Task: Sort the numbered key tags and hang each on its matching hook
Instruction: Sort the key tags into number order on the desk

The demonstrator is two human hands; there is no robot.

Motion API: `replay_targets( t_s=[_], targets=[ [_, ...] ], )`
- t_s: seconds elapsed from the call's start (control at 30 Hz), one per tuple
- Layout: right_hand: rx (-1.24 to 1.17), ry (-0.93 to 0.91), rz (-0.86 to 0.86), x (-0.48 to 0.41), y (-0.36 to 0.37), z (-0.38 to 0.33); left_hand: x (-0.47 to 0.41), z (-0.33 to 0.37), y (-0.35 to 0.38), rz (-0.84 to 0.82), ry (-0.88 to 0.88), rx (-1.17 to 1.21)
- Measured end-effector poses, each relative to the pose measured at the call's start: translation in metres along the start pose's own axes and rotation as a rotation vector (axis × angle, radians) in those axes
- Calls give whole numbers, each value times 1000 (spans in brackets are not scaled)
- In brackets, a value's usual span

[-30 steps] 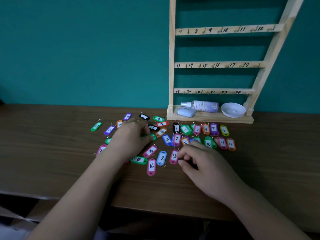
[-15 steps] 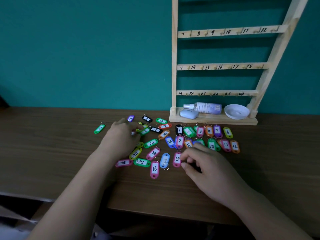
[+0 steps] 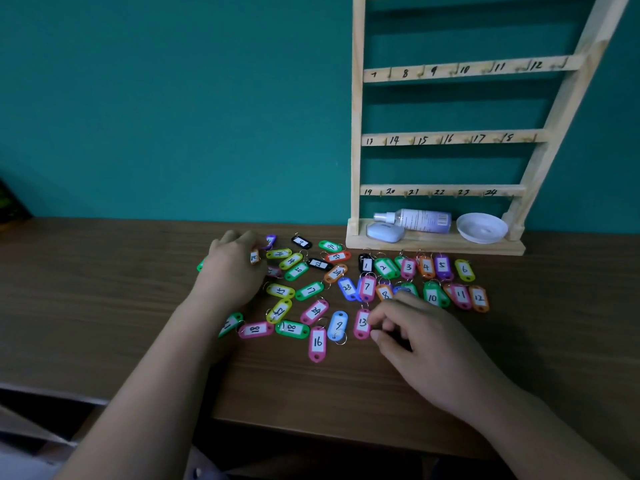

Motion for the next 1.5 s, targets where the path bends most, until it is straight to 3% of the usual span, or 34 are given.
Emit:
replay_targets(
  t_s=[0.3,0.73,1.2,1.5],
  targets=[
    [-9,-8,8,0,0,0,0,3,9,-149,38,-80],
    [-17,-15,17,0,-1,0,-12,14,9,-61,88,13],
    [-18,3,17,-2,-2,-3,-34,21,20,-194,-34,-38],
    [3,106,131,-1,-10,3,-33,22,23,-243,-122,-17]
  ],
)
Point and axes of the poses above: each hand's wrist, its own x-axis away from the middle knuckle, its own y-axis out of the palm, z = x × y, the point moved 3 cm from there along -x, towards the middle knuckle, and after that the axes turned 5 degrees about -y, right-handed, at the moved point
